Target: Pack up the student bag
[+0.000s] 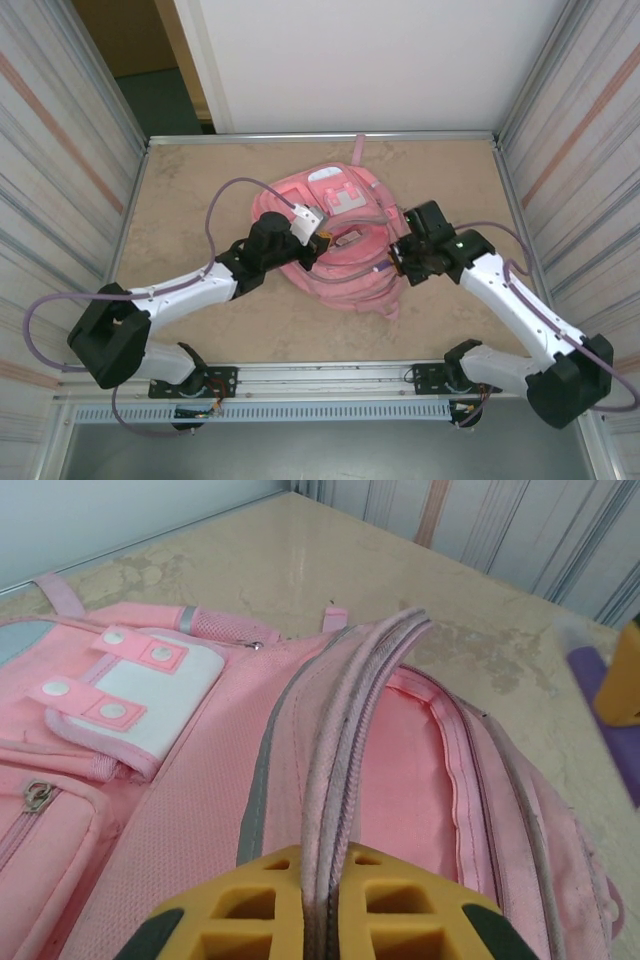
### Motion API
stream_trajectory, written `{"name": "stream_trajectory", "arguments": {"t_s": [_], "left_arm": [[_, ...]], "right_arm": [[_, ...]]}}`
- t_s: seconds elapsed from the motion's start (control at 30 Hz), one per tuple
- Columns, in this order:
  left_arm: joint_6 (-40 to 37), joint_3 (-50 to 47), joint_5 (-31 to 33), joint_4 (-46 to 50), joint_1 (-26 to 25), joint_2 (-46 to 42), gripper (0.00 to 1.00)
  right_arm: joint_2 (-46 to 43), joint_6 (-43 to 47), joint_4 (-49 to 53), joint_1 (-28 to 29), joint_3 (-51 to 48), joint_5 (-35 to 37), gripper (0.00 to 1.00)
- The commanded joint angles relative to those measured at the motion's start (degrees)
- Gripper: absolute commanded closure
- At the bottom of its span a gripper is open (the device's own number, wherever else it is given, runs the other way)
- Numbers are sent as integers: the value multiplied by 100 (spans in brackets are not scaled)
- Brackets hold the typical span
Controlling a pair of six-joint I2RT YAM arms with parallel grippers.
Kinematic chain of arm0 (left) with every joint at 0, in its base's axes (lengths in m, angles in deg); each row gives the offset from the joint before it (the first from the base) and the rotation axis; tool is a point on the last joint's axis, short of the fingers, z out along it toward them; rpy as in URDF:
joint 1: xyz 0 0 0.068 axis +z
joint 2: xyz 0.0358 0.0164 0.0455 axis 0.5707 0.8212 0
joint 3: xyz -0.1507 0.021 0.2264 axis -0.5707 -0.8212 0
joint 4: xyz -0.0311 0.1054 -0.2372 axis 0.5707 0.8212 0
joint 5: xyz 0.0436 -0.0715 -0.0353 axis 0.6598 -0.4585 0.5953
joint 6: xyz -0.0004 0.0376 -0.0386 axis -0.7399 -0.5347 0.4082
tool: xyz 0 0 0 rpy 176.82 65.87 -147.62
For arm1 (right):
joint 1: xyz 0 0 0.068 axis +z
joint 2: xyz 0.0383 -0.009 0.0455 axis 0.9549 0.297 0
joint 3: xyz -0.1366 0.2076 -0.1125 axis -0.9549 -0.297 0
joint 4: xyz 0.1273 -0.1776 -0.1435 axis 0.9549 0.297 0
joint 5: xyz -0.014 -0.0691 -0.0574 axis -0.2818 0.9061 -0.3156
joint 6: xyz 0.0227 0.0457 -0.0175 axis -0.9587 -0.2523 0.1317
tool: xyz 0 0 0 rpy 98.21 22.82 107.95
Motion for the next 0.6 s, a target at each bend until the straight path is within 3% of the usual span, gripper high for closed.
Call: {"name": "stream_trajectory", "arguments": {"t_s": [0.0,0.2,0.57], "left_arm": [[306,270,-282,-443,-42,-53,97],[563,269,-432,-684,-11,-60,97],[802,36,-589,-993,39,-189,97]], "right_arm": [[376,-249,-593,260,287,-105,92],[1097,-493,-1276,643,542,-104,92],[1768,-784,-1721,693,324,-50,87]]}}
